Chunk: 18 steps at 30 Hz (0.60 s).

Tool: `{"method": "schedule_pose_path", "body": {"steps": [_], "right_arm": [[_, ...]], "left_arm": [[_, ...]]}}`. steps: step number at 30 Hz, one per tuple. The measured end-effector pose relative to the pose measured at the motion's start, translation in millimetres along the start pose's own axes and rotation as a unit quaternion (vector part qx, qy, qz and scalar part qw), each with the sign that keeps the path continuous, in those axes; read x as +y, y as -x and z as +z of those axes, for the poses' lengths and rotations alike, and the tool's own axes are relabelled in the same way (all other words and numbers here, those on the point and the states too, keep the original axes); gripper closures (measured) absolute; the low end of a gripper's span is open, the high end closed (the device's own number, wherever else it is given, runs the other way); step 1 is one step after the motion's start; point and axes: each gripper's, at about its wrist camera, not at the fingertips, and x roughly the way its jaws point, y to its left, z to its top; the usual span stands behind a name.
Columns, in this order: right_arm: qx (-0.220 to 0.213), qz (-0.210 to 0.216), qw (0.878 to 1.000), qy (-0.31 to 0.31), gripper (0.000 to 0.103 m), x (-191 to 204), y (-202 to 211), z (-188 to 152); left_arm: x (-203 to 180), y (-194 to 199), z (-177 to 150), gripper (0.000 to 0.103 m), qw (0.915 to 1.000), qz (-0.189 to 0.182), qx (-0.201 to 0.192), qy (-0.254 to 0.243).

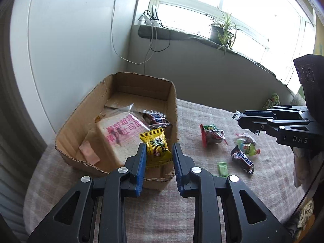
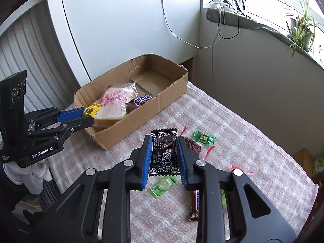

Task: Organize snacks
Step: 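Carry both candies into the cardboard box and open both tools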

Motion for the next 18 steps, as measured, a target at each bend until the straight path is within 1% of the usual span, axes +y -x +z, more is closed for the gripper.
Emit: {"method": "schedule_pose_path", "body": {"steps": [11,18], "right_arm": [[0.017,0.013,1.0,0.019,0.078,18.5,-67.9,58.8],[0.028,0.029,0.999,0.012,0.078,27.7,-112.4,78.8]], "left_arm": [[50.2,-14.1,12.7,0.079,0.9994,0.026,-0.004,0.023],[71.6,-30.4,16.2,0.079,0.9986,0.033,0.0,0.042]]}}
